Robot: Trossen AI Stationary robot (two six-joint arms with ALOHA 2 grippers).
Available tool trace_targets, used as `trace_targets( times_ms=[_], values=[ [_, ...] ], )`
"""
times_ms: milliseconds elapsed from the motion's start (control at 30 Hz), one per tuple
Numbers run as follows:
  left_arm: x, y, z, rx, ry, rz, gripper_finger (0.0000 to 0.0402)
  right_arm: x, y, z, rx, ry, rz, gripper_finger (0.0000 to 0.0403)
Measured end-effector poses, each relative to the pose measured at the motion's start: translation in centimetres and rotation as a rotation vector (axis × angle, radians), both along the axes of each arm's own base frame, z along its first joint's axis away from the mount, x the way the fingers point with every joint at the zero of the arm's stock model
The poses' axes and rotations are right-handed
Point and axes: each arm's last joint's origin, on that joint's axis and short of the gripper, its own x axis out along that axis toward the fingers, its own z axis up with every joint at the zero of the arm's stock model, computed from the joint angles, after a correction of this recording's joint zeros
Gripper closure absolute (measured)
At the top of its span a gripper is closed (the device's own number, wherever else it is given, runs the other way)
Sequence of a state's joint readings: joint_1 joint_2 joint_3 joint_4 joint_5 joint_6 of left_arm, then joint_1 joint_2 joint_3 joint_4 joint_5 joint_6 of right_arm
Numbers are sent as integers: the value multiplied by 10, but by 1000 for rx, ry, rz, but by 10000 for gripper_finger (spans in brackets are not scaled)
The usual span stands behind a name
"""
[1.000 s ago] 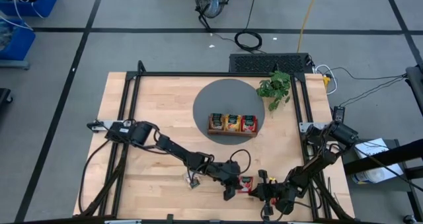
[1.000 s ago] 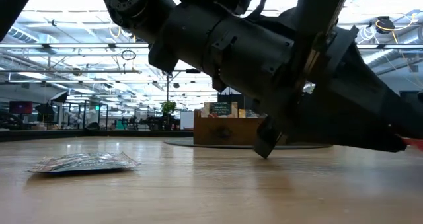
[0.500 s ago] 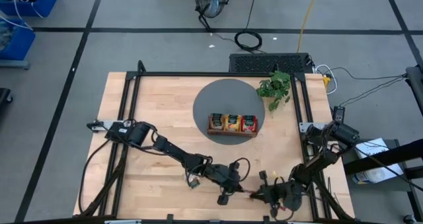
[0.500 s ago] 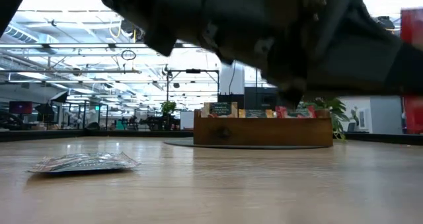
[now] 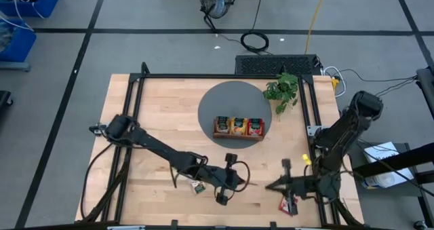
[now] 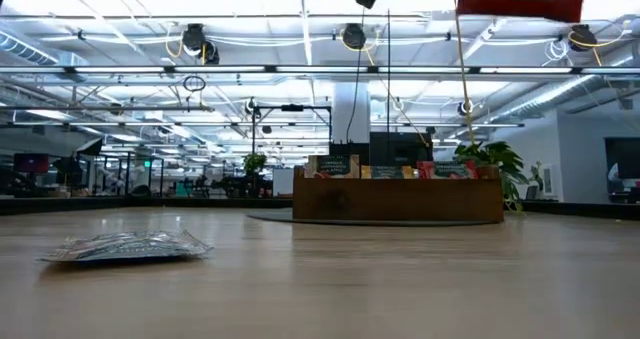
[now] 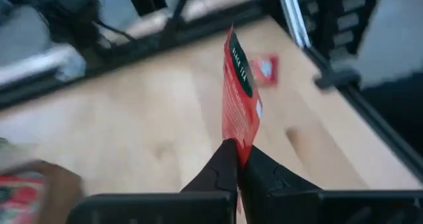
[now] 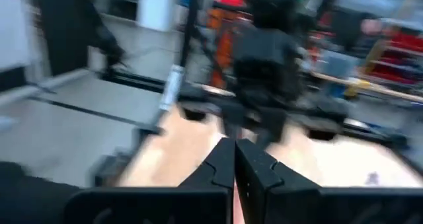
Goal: Pick & Place Tea
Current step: Put the red tea bag into the right section of the wooden organiser
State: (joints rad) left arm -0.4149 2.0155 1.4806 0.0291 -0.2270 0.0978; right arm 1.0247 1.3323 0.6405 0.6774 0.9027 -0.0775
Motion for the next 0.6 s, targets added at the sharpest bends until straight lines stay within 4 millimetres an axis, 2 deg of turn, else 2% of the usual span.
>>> trace_targets(
  times_ms=[67, 133, 200, 300, 433, 600],
  values=[
    [-2, -3, 4, 4, -11, 0, 393, -3, -5, 3, -21, 6, -62, 403],
    [-5, -9, -1, 29, 12, -21, 397, -3, -6, -2, -25, 34, -85, 403],
    [-7, -15, -9, 44, 31, -41, 397, -3, -5, -14, -27, 78, -92, 403],
    [-9, -20, -10, 68, 23, -22, 394, -1, -8, -35, -77, 123, -123, 403],
    [-9, -18, -9, 75, 17, 31, 397, 3, -13, -35, -88, 79, -239, 403],
    [-10, -17, -14, 82, 26, 46, 398, 3, -16, -38, -65, 81, -242, 403]
  ],
)
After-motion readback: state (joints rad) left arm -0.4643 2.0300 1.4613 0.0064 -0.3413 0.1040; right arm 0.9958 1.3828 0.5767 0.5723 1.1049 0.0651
